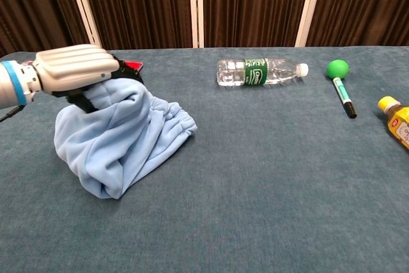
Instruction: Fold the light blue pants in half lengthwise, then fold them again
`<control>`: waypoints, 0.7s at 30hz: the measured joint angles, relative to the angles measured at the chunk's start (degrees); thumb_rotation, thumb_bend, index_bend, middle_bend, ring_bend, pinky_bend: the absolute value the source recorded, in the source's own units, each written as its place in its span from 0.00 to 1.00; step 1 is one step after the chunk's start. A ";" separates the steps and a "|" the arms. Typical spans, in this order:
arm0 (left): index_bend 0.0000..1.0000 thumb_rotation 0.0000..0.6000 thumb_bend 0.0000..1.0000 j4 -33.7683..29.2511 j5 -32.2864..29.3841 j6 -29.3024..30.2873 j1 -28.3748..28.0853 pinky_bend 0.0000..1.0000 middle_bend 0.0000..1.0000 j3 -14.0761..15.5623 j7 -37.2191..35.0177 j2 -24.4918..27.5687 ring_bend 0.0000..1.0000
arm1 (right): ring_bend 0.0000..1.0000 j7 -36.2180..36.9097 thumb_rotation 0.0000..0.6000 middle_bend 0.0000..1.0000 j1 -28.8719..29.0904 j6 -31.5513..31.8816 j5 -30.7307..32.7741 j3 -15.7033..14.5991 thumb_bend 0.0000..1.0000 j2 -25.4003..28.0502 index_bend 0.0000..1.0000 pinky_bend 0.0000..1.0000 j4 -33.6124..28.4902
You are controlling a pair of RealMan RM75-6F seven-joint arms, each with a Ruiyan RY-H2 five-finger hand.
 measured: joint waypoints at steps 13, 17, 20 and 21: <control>0.00 1.00 0.27 -3.37 -3.66 3.89 -1.61 0.00 0.00 -5.51 -0.69 -2.01 0.00 | 0.00 0.59 1.00 0.00 0.02 -0.49 0.32 0.18 0.00 0.26 0.00 0.00 0.17; 0.00 1.00 0.27 -6.27 -4.02 5.71 -1.79 0.00 0.00 -6.66 -1.10 -1.02 0.00 | 0.00 0.87 1.00 0.00 -0.05 -0.44 0.30 0.19 0.00 0.43 0.00 0.00 0.11; 0.00 1.00 0.27 -8.91 -4.36 6.52 -1.78 0.00 0.00 -7.24 -1.37 0.28 0.00 | 0.00 0.98 1.00 0.00 -0.07 -0.46 0.19 0.16 0.00 0.51 0.00 0.00 0.05; 0.00 1.00 0.27 -9.99 -4.56 6.62 -1.72 0.00 0.00 -7.35 -1.44 0.91 0.00 | 0.00 1.03 1.00 0.00 -0.07 -0.47 0.09 0.13 0.00 0.53 0.00 0.00 0.03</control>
